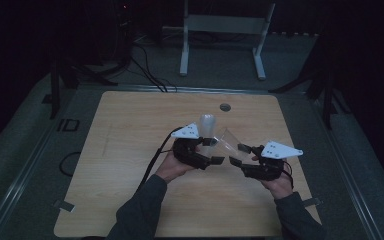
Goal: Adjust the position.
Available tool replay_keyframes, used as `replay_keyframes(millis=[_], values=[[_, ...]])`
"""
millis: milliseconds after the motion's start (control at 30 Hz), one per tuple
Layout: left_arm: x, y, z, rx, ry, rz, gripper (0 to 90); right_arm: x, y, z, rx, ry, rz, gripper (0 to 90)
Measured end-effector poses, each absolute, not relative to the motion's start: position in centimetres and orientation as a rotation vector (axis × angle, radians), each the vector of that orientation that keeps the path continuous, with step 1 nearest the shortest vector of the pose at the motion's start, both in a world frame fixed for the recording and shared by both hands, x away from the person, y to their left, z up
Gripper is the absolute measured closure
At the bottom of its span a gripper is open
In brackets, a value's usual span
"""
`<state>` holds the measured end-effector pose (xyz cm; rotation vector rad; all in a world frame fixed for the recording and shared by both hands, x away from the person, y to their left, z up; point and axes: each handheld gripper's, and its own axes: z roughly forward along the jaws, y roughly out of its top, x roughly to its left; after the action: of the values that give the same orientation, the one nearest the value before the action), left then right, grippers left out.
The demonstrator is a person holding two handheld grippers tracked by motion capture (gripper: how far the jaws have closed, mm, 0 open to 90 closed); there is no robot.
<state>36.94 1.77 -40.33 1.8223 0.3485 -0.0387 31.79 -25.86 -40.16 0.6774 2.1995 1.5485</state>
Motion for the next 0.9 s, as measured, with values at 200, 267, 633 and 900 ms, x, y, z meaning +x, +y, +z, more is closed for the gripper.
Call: replay_keyframes(millis=[200, 267, 633, 900], values=[[37.0, 1.6, -40.4, 1.799, 0.355, -0.05, 22.6, 31.8, -25.9, -40.2, 0.684, 2.189, 1.554, 41.9], [37.0, 1.5, -40.4, 1.788, 0.362, -0.048, 22.6, 31.8, -25.9, -40.2, 0.685, 2.184, 1.559, 41.9], [37.1, 1.0, -40.5, 1.731, 0.379, -0.066, 22.6, 31.7, -26.0, -40.1, 0.69, 2.154, 1.574, 41.9], [37.0, 0.7, -40.3, 1.682, 0.413, -0.032, 22.6, 31.6, -26.1, -40.1, 0.709, 2.112, 1.588, 41.9]])
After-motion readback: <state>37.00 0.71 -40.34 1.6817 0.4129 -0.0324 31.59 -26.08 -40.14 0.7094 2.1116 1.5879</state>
